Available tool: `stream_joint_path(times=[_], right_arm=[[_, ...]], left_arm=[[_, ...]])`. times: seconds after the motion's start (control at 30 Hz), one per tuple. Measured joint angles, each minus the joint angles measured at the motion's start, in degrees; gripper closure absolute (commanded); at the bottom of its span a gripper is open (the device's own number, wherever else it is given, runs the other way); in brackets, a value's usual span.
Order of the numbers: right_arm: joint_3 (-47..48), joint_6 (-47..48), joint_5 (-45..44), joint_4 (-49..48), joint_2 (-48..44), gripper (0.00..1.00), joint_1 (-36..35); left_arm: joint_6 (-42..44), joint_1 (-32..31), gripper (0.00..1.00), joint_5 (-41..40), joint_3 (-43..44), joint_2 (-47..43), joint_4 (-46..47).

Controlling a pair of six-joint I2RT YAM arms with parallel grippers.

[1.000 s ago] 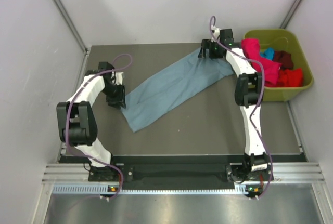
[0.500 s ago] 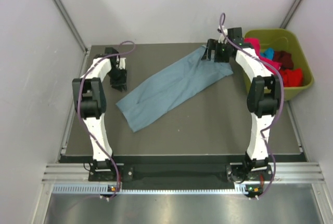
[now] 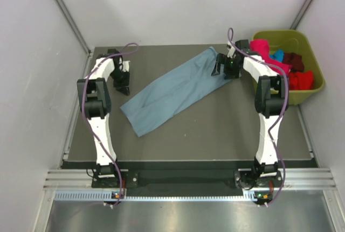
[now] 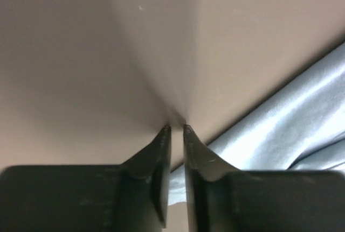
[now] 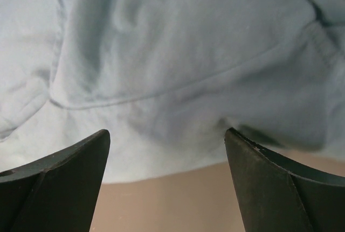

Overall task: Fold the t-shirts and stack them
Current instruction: Fold the tshirt

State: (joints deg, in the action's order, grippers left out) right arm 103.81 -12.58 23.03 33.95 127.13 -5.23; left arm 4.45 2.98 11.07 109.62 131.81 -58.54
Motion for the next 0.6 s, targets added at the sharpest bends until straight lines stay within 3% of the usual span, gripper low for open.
stream_joint_path(times=[0.3,0.5,0.6], right_arm=[[8.1,-0.1,-0.4,0.0,7.1,0.12,0.1],[9.3,-0.7,0.0,0.2,7.8,0.12,0.2],[11.4,-1.2,0.3,0.3,9.0,0.12,0.2]], left_arm=[[0.1,0.2,0.67,1.1,-4.9,-3.1,-1.3],[0.4,0.2,0.67,1.4,-10.4,-6.2,-2.0],[0.6,0.2,0.72,1.4,-12.1,-7.2,-2.6]])
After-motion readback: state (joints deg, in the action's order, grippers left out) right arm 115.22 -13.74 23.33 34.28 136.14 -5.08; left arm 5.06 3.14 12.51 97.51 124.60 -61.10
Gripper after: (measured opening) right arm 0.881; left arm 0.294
